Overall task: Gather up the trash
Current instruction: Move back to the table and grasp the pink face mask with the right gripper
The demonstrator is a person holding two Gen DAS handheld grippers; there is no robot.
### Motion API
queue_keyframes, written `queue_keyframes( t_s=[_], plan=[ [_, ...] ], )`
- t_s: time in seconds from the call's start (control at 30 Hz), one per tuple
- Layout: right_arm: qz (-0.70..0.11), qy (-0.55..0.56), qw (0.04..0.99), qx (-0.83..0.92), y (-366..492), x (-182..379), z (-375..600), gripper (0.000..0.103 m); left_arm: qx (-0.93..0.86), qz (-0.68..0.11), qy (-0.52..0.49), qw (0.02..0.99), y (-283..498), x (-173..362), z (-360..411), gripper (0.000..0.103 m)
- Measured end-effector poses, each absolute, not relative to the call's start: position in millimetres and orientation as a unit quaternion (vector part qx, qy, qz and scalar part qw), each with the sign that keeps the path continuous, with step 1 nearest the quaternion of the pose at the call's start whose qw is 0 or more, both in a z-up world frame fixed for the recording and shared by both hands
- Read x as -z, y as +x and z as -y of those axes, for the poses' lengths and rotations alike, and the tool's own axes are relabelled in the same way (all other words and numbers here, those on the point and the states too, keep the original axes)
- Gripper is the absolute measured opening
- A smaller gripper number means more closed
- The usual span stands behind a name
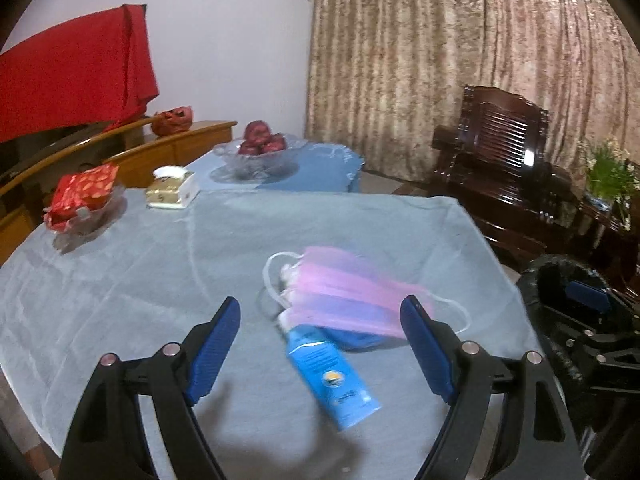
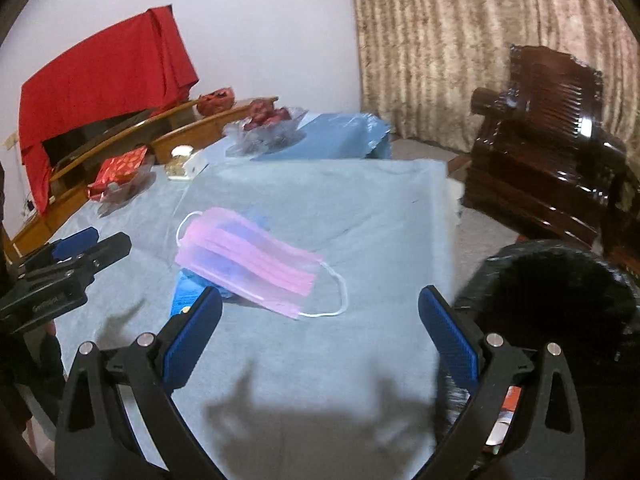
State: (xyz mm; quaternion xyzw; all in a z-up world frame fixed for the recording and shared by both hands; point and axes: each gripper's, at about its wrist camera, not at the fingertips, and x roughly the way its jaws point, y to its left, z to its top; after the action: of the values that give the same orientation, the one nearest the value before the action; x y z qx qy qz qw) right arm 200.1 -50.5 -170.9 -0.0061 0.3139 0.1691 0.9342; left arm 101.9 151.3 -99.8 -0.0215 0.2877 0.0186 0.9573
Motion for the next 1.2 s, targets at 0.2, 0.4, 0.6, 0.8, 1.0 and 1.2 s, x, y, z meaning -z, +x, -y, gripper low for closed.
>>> queue_keyframes(
  t_s=[0.2, 0.4, 0.6, 0.8, 1.0, 1.2],
  plan=[
    [-0.334, -0.025, 0.923, -0.187, 219.1, 196.8, 11.7, 0.096, -0.037, -0.301, -0.020, 0.953, 103.6, 115.3, -177.0, 0.081],
    [-0.349, -0.038, 0.917, -0.187, 234.3, 219.6, -11.4, 0.095, -0.045, -0.309, -0.019, 0.950, 108.6, 126.9, -188.9, 0.081],
    [-0.364, -0.052, 0.911, -0.186, 245.5, 234.6, -22.0, 0.095, -0.048, -0.316, -0.029, 0.947, 118.1, 135.0, -195.8, 0.081],
    [-0.386, -0.065, 0.901, -0.189, 261.3, 246.5, -32.3, 0.083, -0.049, -0.322, -0.037, 0.945, 128.0, 140.7, -198.7, 0.081],
    [-0.397, -0.075, 0.891, -0.208, 269.1, 250.4, -38.7, 0.058, -0.050, -0.328, -0.041, 0.942, 134.5, 145.4, -199.4, 0.081],
    [-0.400, -0.077, 0.881, -0.240, 266.8, 250.3, -44.3, 0.020, -0.048, -0.332, -0.042, 0.941, 136.0, 147.9, -197.5, 0.081]
  ],
)
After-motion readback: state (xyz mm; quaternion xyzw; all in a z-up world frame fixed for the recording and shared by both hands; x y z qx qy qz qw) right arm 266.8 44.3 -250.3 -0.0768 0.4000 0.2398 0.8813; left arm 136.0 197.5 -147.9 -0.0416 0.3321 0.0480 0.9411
